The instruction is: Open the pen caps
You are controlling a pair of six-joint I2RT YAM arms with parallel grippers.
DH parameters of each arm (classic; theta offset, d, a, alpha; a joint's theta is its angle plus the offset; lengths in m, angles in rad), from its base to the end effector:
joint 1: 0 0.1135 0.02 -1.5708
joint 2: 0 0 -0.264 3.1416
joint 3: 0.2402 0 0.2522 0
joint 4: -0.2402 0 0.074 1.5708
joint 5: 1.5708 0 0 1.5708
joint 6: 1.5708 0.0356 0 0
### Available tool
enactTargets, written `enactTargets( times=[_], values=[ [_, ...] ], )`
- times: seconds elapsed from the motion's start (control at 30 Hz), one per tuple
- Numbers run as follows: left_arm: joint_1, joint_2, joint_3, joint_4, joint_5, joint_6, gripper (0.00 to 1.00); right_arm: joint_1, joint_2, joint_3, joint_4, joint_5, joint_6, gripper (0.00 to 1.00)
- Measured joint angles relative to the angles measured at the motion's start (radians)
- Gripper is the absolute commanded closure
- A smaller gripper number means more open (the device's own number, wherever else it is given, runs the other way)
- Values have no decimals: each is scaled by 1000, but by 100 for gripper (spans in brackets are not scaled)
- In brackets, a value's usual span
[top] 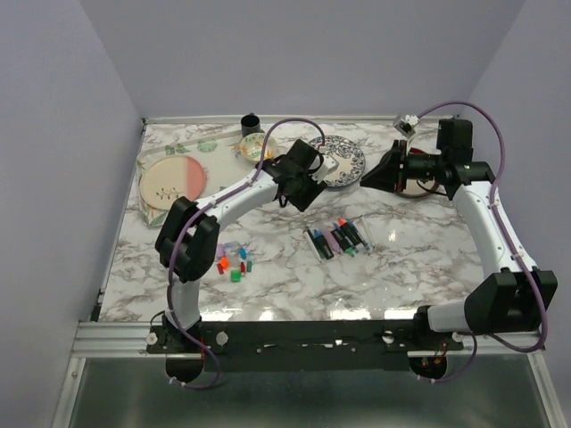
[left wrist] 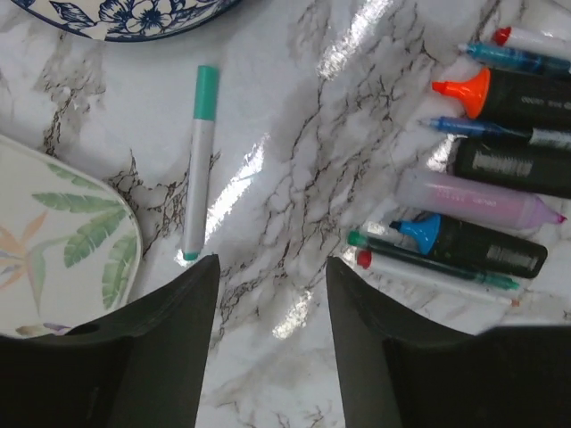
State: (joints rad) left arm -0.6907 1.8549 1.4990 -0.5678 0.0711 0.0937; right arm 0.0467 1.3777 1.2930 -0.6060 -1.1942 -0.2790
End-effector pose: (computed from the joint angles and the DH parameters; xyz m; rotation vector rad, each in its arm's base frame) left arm 0.3148 -0.2635 0.2504 0.9922 2.3199 -0.3346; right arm 0.2838 0.0464 0.3562 -0.9010 1.7622 1.1701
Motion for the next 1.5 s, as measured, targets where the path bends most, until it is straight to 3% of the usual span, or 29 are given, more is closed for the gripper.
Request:
enactTargets(
  times=[0.13, 0.5, 1.1, 1.43, 1.5],
  values=[
    [13, 178, 219, -95, -8, 67, 59, -15, -14, -18, 8, -47, 10, 74],
    [71, 417, 475, -272, -11, 112, 60, -31, -13, -19, -36, -114, -32, 74],
    [107, 491, 504, -320, 40, 109, 61, -35, 16, -19, -76, -132, -63, 75],
    [102, 452, 423, -243, -12, 27, 100, -35, 16, -19, -77, -133, -69, 75],
    [101, 430, 387, -219, -18, 16, 100, -35, 16, -19, -77, -133, -72, 75]
  ],
)
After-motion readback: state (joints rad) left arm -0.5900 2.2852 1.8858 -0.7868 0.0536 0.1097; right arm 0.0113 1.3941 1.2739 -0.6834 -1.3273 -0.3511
